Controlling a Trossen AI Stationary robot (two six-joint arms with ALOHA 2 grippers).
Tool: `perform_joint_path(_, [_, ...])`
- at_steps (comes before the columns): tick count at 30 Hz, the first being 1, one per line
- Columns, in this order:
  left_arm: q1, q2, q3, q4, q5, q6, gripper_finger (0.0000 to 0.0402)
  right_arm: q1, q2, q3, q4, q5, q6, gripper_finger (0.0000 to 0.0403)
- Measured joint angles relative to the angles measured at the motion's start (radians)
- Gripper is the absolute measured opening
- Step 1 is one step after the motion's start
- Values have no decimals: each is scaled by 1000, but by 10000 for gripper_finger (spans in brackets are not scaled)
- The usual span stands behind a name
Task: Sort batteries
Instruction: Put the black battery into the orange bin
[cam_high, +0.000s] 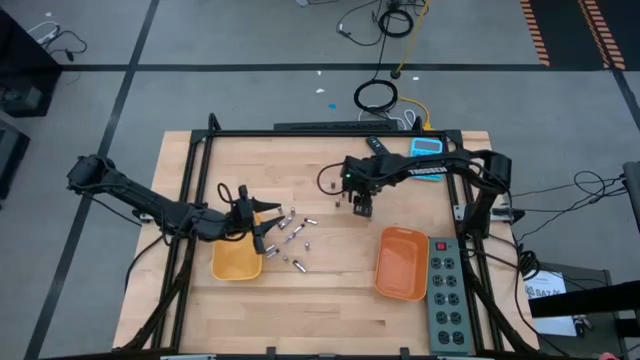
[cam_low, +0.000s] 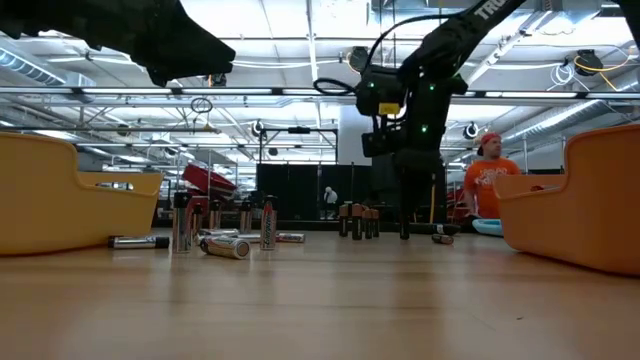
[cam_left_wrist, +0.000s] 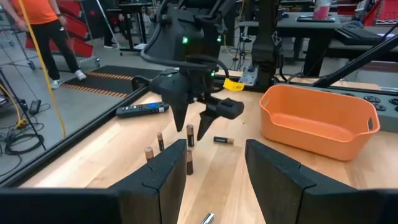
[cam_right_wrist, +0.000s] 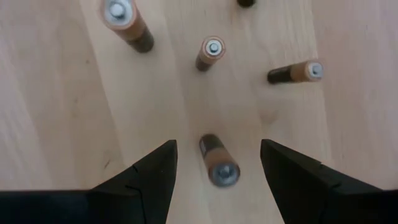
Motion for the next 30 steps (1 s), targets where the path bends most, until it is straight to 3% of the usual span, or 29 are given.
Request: perform_joint_path(30, [0,0,0,-8,0,1,175,-9,28,-31,22,3,8,147])
